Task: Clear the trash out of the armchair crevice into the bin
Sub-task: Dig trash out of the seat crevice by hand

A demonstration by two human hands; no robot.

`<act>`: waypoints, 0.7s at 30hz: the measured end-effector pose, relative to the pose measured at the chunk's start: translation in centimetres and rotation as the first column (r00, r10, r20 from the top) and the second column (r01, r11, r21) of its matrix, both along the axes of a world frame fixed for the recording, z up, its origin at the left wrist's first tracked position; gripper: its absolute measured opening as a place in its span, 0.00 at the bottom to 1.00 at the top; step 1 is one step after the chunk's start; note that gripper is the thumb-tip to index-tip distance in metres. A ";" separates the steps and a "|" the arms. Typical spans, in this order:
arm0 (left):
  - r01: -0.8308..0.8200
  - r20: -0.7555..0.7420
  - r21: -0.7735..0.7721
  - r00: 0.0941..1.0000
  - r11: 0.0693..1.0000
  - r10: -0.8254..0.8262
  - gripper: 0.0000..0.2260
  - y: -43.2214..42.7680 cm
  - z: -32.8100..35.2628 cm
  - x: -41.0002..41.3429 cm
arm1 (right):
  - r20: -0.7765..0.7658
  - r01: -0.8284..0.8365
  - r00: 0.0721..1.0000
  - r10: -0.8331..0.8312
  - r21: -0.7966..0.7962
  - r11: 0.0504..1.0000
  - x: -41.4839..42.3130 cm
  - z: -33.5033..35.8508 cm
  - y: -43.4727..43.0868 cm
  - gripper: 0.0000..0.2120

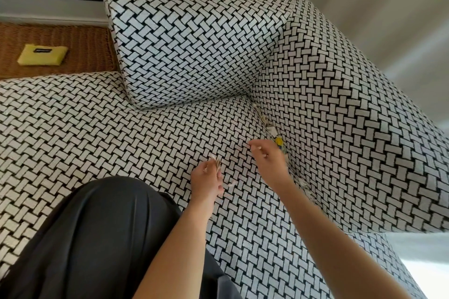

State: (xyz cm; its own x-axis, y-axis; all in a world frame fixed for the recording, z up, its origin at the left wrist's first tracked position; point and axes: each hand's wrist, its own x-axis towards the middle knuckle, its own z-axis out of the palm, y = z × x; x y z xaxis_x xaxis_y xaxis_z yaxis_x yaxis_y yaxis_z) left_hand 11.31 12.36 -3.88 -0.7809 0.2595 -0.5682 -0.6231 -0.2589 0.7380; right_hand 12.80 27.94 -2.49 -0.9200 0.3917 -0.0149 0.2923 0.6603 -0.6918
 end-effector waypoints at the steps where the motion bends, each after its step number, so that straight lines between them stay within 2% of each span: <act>1: -0.003 0.006 -0.001 1.000 1.000 0.003 0.10 0.0 0.0 -0.1 | 0.042 0.102 0.993 -0.107 0.116 0.988 -0.4 -0.4 1.2 0.13; 2: -0.005 0.022 0.001 1.000 1.000 0.004 0.10 0.0 0.0 -0.1 | 0.098 0.163 0.976 -0.195 0.269 0.949 -0.7 -0.8 2.3 0.16; 4: -0.012 0.059 0.009 0.998 1.000 0.011 0.11 0.0 0.0 -0.2 | 0.194 0.147 0.939 -0.285 0.523 0.840 -1.4 -1.4 3.5 0.19; 6: -0.019 0.085 0.018 0.996 1.000 0.018 0.11 0.1 0.0 -0.4 | 0.241 0.100 0.921 -0.308 0.617 0.780 -2.2 -1.8 3.4 0.21; 9: -0.013 0.112 0.027 0.994 1.000 0.010 0.10 0.1 -0.1 -0.6 | 0.302 0.136 0.873 -0.384 0.604 0.785 -3.8 -2.5 2.7 0.24; 12: 0.001 0.122 0.028 0.992 1.000 -0.005 0.10 0.0 -0.3 -0.7 | 0.331 0.212 0.836 -0.437 0.540 0.815 -5.1 -2.8 2.8 0.23; 18: 0.027 0.108 0.039 0.994 0.999 -0.032 0.11 0.1 -0.4 -0.8 | 0.308 0.170 0.852 -0.424 0.603 0.779 -5.2 -3.4 3.9 0.22; 21: 0.030 0.110 0.042 0.993 0.999 -0.034 0.11 0.1 -0.4 -0.7 | 0.287 0.192 0.860 -0.422 0.583 0.789 -5.0 -3.8 4.0 0.23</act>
